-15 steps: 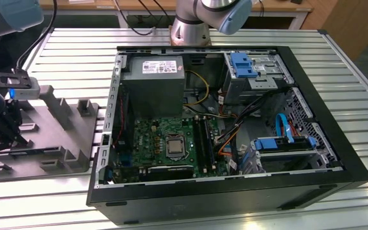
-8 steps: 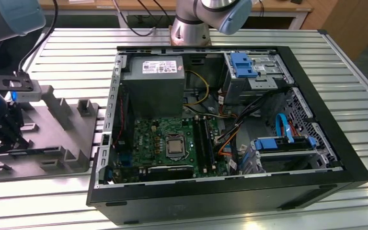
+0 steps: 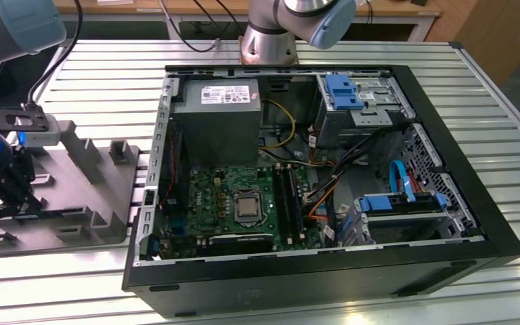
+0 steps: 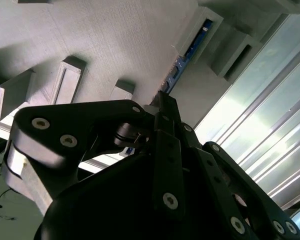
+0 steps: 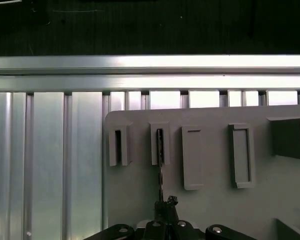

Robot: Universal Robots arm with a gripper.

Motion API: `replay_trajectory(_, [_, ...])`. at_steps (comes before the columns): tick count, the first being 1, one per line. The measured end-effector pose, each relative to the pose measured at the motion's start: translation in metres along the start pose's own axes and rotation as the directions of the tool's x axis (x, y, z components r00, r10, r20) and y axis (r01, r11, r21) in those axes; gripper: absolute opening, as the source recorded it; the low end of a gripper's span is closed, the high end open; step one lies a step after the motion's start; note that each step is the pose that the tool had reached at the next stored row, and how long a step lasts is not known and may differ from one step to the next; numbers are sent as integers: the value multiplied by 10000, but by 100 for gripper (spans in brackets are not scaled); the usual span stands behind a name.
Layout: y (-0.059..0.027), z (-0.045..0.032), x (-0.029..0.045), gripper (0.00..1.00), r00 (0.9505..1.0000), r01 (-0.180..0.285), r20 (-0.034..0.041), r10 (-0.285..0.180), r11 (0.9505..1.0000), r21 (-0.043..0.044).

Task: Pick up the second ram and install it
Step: 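Pick up the second ram and move it above second insertion slot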

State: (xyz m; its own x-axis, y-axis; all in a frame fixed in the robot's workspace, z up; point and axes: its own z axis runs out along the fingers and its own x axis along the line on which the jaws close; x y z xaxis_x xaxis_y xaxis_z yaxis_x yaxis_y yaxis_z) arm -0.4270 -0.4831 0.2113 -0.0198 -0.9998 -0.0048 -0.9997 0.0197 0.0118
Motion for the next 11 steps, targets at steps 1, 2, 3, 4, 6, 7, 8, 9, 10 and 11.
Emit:
replay_trajectory(1, [0,1,0,10,10000,0,0,0,10000,0])
replay_trajectory(2, [0,1,0,10,10000,0,1,0,10000,1])
replay_trajectory(3, [0,2,0,10,10000,0,1,0,10000,1])
replay_trajectory(4, [0,2,0,10,10000,0,4,0,10000,1])
replay_trajectory(6, [0,2,0,16,10000,0,7,0,10000,2])
replay_trajectory(7, [0,2,0,23,10000,0,7,0,10000,1])
replay_trajectory(8, [0,1,0,23,10000,0,7,0,10000,1])
replay_trajectory(9, [0,1,0,23,10000,0,7,0,10000,1])
replay_trajectory(10, [0,2,0,29,10000,0,8,0,10000,1])
replay_trajectory(11, [0,8,0,29,10000,1,10,-1,10000,4])
